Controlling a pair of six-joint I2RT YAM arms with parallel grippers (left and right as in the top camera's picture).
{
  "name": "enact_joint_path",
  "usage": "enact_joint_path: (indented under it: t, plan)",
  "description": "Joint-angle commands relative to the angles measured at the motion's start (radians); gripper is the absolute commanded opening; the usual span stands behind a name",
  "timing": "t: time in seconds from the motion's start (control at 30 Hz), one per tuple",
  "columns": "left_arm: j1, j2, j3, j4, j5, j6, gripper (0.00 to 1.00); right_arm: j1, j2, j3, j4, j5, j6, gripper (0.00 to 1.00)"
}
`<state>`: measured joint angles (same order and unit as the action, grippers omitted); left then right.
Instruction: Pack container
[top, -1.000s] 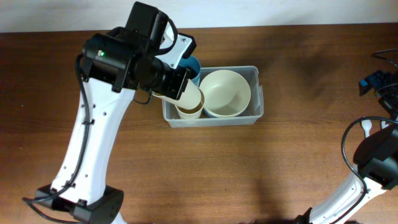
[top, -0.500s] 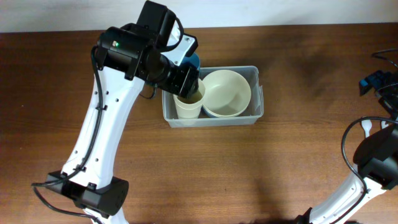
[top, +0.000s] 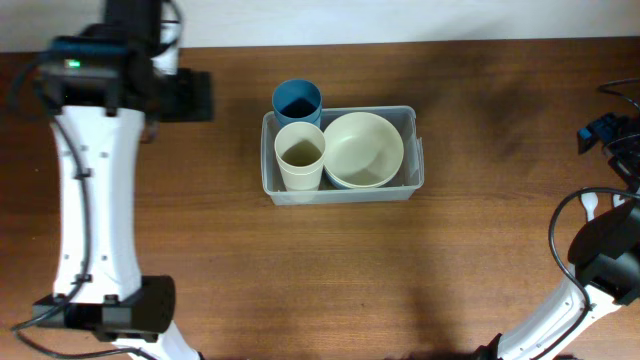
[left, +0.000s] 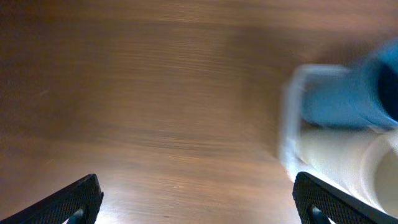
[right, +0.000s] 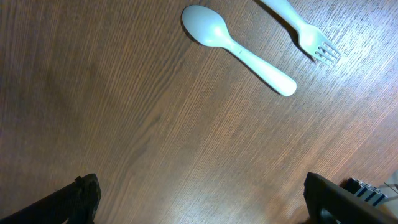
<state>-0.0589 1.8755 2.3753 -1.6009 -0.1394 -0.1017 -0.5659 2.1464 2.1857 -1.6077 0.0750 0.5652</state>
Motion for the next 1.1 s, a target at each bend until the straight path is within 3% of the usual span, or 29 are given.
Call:
enact_joint_path:
  t: [0.0, 0.17, 0.43, 0.63, 0.83, 1.0, 1.07]
  plan:
    - [0.118, -0.028, 0.012, 0.019, -0.053, -0.023, 1.00, 0.003, 0.003, -0.004, 0.001, 0.015, 0.005, 0.99]
    - [0.222, -0.028, 0.012, 0.037, -0.048, -0.023, 1.00, 0.003, 0.003, -0.004, 0.003, 0.015, 0.005, 0.99]
    - [0.245, -0.028, 0.012, 0.042, -0.048, -0.022, 1.00, 0.003, 0.003, -0.004, 0.044, 0.016, -0.001, 0.99]
    - [0.245, -0.028, 0.012, 0.044, -0.048, -0.022, 1.00, 0.002, 0.004, -0.047, 0.095, 0.166, -0.282, 0.99]
    - [0.245, -0.028, 0.012, 0.044, -0.048, -0.022, 1.00, 0.002, 0.005, -0.108, 0.110, 0.166, -0.561, 0.99]
    - [0.245, -0.028, 0.012, 0.044, -0.048, -0.022, 1.00, 0.002, 0.005, -0.113, 0.084, 0.111, -0.859, 0.79]
    - [0.245, -0.028, 0.012, 0.044, -0.048, -0.022, 1.00, -0.012, 0.005, -0.133, 0.092, 0.043, -0.996, 0.79]
